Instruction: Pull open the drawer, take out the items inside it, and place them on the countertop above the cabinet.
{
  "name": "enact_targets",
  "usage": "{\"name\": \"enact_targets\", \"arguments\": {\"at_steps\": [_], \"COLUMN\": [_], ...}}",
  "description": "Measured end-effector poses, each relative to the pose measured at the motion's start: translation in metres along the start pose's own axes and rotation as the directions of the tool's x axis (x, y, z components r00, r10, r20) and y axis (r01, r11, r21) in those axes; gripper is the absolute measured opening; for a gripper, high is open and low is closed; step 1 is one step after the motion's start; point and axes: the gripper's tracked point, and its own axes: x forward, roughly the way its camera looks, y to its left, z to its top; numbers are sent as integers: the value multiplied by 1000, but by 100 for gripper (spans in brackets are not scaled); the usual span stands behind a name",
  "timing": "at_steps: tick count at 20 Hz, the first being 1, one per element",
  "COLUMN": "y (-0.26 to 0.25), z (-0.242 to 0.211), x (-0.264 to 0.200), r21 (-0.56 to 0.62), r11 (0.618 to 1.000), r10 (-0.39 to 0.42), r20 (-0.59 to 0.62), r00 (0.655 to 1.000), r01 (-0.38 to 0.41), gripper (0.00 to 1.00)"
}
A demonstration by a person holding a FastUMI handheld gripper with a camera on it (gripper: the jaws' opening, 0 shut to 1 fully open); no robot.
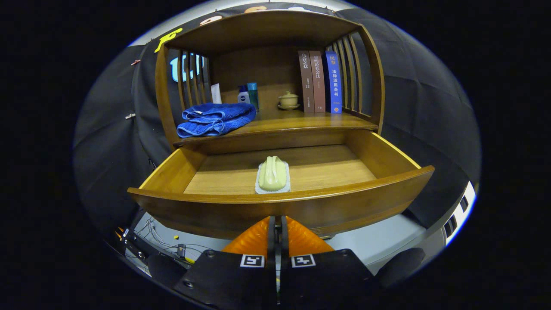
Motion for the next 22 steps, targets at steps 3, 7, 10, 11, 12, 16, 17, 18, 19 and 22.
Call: {"name": "enact_targets", "arguments": {"at_steps": [3,7,10,11,12,16,17,18,19,22], "y": [1,3,10,14,16,18,20,22,22,23], "z": [-5,19,63,76,89,117,118,118,117,111], "x": [-9,-29,-34,-33,-27,17,31,44,58,96], "r21": [44,17,30,40,51,52,55,59,61,55], "r11": [999,1000,998,997,996,996,996,996,996,998], "r10": [19,23,51,62,72,76,78,77,72,56], "r20": [-27,3,58,53,48,-31,-66,-106,-142,-242], "r00": [999,1000,997,997,996,997,995,991,987,969], "r01": [-18,-23,-52,-64,-75,-75,-75,-71,-64,-44], "gripper": [9,28,72,86,89,95,95,95,95,95]}}
